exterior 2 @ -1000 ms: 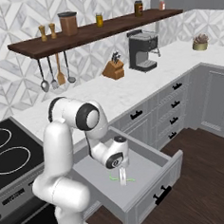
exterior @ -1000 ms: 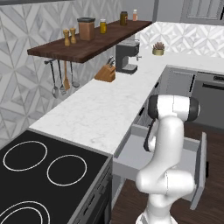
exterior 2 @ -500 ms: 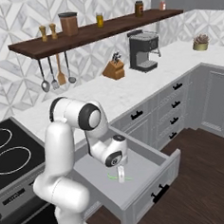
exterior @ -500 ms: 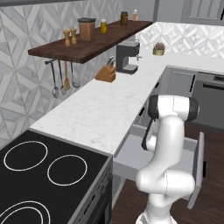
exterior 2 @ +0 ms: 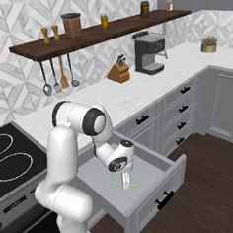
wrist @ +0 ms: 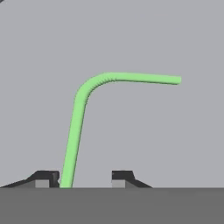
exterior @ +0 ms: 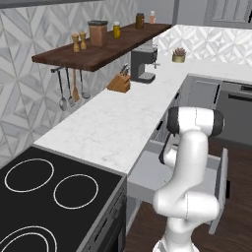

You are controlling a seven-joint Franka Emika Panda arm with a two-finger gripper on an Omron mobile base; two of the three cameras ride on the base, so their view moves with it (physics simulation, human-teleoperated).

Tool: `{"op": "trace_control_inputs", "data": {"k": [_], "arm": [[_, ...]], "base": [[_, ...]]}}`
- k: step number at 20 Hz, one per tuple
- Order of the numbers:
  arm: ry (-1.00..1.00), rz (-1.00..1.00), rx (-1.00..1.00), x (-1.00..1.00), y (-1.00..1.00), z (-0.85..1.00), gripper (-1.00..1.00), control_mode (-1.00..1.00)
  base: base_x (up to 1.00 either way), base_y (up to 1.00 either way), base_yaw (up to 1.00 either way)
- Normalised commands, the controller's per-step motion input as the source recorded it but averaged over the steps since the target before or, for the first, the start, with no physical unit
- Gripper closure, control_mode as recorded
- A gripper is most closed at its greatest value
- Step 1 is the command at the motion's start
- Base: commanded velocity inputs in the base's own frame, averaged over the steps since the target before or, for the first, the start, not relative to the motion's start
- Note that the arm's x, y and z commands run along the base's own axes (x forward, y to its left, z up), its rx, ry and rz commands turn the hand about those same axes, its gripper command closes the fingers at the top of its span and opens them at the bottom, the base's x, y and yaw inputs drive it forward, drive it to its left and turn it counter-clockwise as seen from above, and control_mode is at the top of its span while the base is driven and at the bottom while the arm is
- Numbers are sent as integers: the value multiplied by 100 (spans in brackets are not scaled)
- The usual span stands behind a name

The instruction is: Take a straw from the drawer in front and place it inside the glass cup on the dining counter.

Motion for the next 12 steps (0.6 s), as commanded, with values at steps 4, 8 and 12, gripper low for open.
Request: {"op": "trace_control_inputs", "data": {"k": [4,8,12], "arm": [[0,0,1,0,0,-22,100,-100],[-3,0,0,-19,0,-22,100,-100],[-11,0,0,-39,0,-22,100,-100]], "base": [[0,0,0],[0,0,0],[0,0,0]]}}
